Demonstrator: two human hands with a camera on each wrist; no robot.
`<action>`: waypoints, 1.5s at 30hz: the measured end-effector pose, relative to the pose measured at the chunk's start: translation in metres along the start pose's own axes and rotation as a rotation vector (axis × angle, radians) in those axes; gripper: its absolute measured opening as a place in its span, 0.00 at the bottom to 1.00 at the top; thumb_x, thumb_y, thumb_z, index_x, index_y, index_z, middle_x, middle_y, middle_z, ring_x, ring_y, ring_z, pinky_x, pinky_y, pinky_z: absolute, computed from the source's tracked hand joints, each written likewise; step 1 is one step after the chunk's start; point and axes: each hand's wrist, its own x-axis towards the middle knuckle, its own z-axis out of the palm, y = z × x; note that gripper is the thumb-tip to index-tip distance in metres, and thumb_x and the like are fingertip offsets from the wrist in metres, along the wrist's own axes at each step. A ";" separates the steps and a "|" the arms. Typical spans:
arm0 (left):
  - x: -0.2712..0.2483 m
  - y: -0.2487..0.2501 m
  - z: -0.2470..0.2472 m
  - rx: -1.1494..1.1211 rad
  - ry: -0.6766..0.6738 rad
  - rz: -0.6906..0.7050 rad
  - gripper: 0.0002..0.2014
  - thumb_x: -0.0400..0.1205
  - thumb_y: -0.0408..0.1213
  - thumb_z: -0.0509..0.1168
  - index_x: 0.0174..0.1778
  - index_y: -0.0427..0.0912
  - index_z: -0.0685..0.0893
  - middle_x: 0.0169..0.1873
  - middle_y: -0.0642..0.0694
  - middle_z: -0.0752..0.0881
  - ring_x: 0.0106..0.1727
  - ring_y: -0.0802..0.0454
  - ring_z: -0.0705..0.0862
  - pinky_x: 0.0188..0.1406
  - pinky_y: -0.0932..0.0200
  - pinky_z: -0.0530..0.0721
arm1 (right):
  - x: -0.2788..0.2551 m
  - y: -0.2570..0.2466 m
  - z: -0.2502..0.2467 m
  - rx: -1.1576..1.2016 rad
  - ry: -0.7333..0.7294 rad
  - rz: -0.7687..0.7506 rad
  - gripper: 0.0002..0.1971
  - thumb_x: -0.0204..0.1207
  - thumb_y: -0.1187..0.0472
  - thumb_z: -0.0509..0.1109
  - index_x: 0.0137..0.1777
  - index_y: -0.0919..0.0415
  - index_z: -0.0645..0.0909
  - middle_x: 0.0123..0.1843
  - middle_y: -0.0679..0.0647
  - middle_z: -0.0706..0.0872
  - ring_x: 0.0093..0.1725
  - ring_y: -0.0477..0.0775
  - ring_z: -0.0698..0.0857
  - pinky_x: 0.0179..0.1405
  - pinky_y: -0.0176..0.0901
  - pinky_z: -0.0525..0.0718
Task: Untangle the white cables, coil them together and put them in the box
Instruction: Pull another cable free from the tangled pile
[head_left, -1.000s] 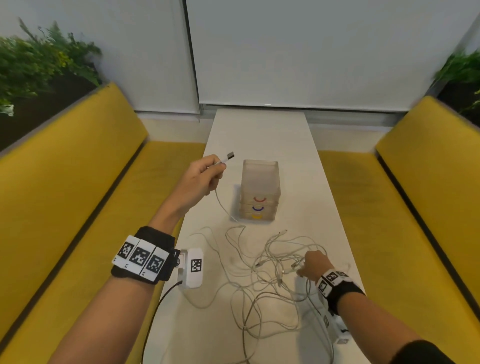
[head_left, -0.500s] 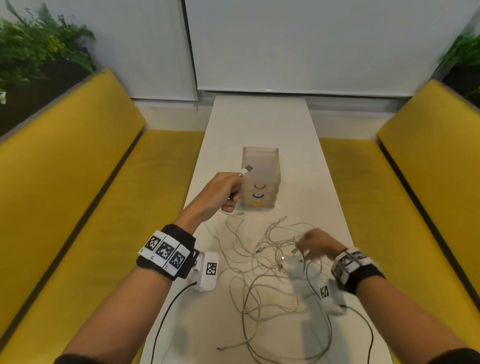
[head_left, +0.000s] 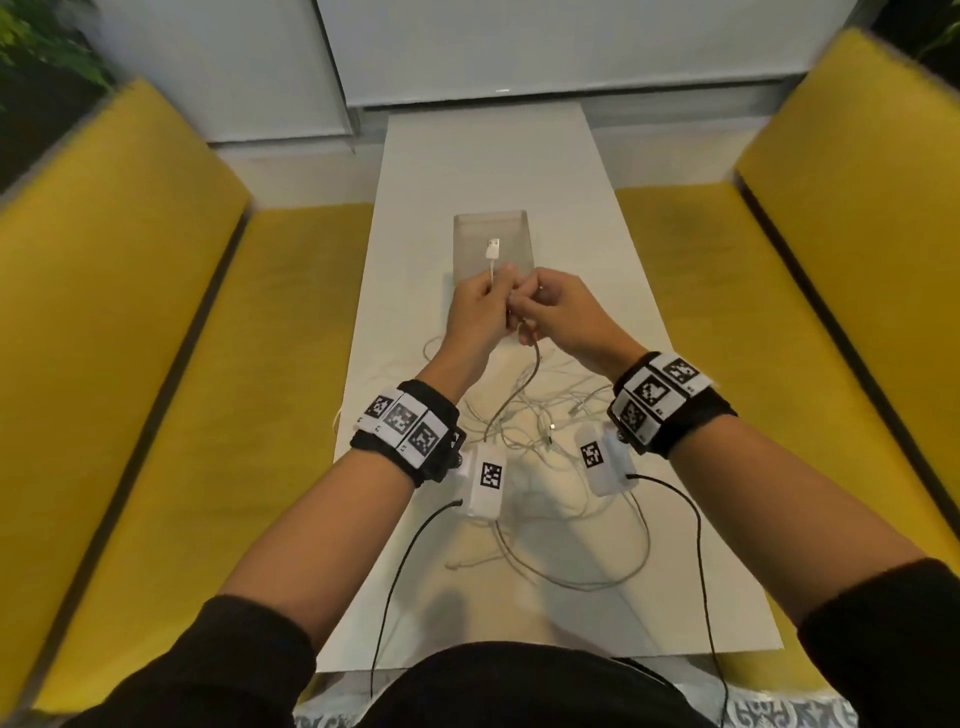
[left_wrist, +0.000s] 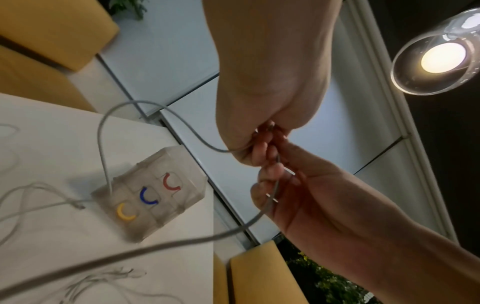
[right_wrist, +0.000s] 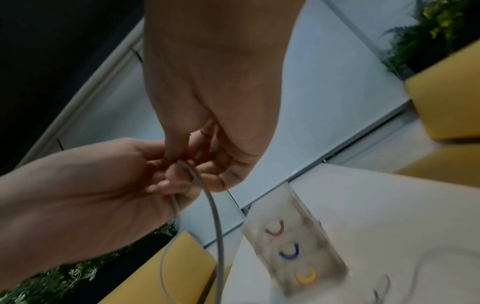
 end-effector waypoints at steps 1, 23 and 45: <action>0.000 -0.002 0.000 0.000 0.050 0.003 0.19 0.92 0.44 0.57 0.43 0.37 0.84 0.29 0.42 0.82 0.28 0.53 0.79 0.31 0.56 0.80 | -0.002 0.004 0.004 0.020 0.007 0.006 0.09 0.85 0.64 0.66 0.47 0.72 0.78 0.32 0.57 0.83 0.25 0.49 0.78 0.27 0.44 0.76; -0.024 0.033 -0.027 0.245 -0.241 0.308 0.17 0.93 0.40 0.54 0.73 0.47 0.82 0.31 0.48 0.72 0.31 0.57 0.70 0.33 0.61 0.71 | -0.022 -0.032 -0.008 -0.240 -0.192 -0.126 0.15 0.91 0.61 0.53 0.49 0.73 0.71 0.33 0.45 0.69 0.26 0.37 0.69 0.25 0.28 0.69; -0.010 0.067 -0.057 -0.314 -0.069 0.197 0.13 0.93 0.47 0.52 0.59 0.45 0.79 0.27 0.47 0.63 0.23 0.55 0.59 0.16 0.64 0.61 | -0.034 0.007 -0.019 -0.221 0.022 0.055 0.15 0.89 0.50 0.54 0.49 0.61 0.74 0.31 0.51 0.69 0.29 0.47 0.65 0.25 0.39 0.67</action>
